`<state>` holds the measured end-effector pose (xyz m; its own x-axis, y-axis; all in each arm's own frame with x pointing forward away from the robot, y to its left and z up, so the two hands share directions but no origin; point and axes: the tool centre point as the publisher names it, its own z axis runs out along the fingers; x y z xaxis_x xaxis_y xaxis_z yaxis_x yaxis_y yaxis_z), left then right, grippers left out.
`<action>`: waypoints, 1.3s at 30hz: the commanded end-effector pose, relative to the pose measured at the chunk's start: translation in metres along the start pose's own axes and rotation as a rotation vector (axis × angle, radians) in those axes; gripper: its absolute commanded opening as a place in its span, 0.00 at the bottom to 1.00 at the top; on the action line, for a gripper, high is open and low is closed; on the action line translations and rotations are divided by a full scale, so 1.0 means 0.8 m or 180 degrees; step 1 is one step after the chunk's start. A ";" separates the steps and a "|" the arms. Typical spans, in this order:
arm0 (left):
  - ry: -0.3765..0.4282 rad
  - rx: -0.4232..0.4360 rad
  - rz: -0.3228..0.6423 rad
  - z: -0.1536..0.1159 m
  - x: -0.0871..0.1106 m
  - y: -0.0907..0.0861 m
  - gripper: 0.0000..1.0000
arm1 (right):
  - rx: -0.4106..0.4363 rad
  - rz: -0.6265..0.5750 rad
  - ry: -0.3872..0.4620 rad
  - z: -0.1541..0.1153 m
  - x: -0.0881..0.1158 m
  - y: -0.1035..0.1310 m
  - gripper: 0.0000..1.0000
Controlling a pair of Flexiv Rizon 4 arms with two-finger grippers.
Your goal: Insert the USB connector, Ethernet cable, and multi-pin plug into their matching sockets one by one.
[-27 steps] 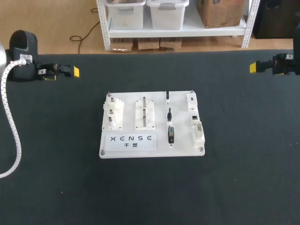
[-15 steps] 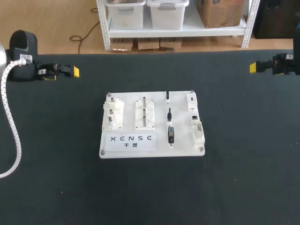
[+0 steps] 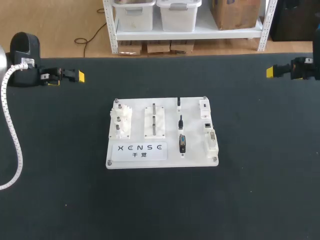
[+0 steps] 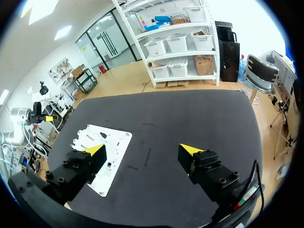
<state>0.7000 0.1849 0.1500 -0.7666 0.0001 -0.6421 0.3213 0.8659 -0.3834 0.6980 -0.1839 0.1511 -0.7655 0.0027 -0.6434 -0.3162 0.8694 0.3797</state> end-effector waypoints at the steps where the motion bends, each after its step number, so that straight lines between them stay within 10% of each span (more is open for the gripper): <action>1: 0.0000 0.0000 0.0000 0.000 0.000 0.000 1.00 | -0.0013 -0.0004 0.0000 0.001 0.000 -0.002 1.00; 25: 0.0000 0.0000 0.0000 0.000 0.000 0.000 1.00 | 0.0583 -0.0527 0.0720 0.143 -0.005 0.155 1.00; 39: 0.0000 0.0000 0.0000 0.000 0.000 0.000 1.00 | 0.1069 -0.0328 0.1038 0.229 0.033 0.183 1.00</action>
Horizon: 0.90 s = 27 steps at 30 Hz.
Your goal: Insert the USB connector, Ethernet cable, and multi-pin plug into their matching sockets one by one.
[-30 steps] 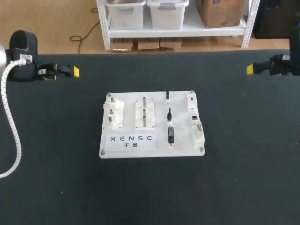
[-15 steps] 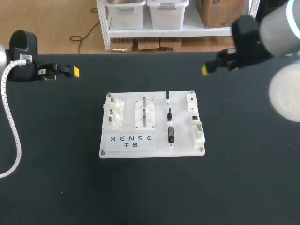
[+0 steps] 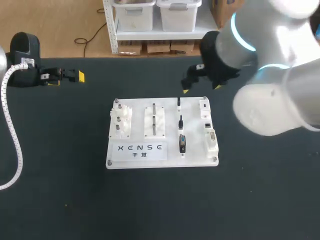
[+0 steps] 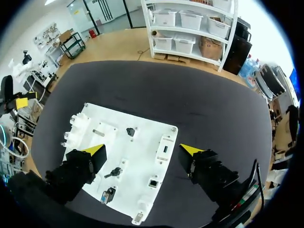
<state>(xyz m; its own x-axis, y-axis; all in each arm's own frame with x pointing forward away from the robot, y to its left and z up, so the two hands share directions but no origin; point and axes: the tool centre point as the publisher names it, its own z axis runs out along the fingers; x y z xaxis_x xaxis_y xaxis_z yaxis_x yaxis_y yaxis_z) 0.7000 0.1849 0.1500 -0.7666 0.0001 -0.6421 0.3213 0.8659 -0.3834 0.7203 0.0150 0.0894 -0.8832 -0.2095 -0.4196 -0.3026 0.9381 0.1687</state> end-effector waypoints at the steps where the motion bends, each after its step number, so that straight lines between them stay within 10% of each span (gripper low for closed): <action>1: 0.0000 0.0000 0.0000 0.000 0.000 0.000 1.00 | 0.0478 0.0025 0.0055 0.043 -0.009 0.015 1.00; 27: 0.0000 0.0000 0.0000 0.000 0.000 0.000 1.00 | 0.0614 0.0495 0.0677 0.119 -0.022 0.039 1.00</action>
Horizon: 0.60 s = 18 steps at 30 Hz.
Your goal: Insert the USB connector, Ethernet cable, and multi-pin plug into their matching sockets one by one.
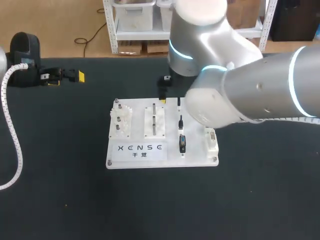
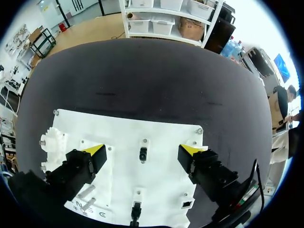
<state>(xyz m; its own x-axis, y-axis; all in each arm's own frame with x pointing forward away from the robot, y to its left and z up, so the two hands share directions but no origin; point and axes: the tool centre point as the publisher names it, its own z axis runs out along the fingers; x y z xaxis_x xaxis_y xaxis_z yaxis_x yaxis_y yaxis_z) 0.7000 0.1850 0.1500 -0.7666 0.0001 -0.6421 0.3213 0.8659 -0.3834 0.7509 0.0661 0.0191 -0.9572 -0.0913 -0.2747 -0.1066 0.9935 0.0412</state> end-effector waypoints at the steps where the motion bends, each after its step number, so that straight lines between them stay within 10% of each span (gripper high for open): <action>1: 0.0000 0.0000 0.0000 0.000 0.000 0.000 1.00 | 0.0041 0.0025 0.0283 0.007 -0.012 0.009 1.00; 14: 0.0000 0.0000 0.0000 0.000 0.000 0.000 1.00 | -0.0026 0.0133 0.0398 0.015 -0.009 0.011 1.00; 18: 0.0000 0.0000 0.0000 0.000 0.000 0.000 1.00 | -0.0058 0.0134 0.0399 0.015 -0.010 0.012 0.84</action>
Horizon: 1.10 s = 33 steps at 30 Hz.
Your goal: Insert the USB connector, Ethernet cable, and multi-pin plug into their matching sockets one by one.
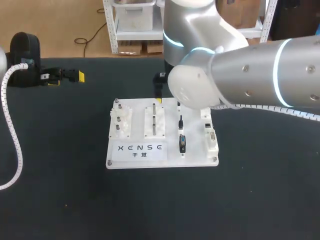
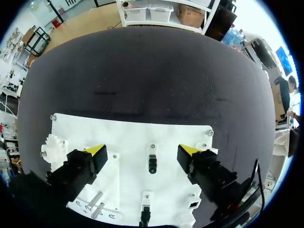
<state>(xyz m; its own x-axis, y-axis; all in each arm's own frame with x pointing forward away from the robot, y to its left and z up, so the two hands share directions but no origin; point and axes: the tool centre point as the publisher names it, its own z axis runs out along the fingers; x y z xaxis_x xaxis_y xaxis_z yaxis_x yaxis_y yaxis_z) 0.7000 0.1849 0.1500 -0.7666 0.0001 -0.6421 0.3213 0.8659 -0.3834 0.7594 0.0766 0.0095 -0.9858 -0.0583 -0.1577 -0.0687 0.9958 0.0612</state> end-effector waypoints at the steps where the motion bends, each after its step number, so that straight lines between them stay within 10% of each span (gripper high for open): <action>1: 0.0000 0.0000 0.0000 0.000 0.000 0.000 1.00 | -0.0035 0.0004 0.0022 0.000 -0.002 0.001 0.70; 3: 0.0000 0.0000 0.0000 0.000 0.000 0.000 1.00 | -0.0071 0.0006 0.0016 0.000 -0.002 0.001 0.48; 33: 0.0000 0.0000 0.0000 0.000 0.000 0.000 1.00 | -0.0063 0.0109 0.0075 0.003 0.003 -0.008 0.15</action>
<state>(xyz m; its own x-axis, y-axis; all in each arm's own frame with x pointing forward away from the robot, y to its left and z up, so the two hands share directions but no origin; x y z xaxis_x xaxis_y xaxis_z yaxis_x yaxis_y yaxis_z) 0.7000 0.1849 0.1500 -0.7666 0.0001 -0.6421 0.3213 0.8659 -0.3834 0.7590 0.0686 0.0047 -0.9908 -0.0286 -0.1322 -0.0402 0.9955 0.0856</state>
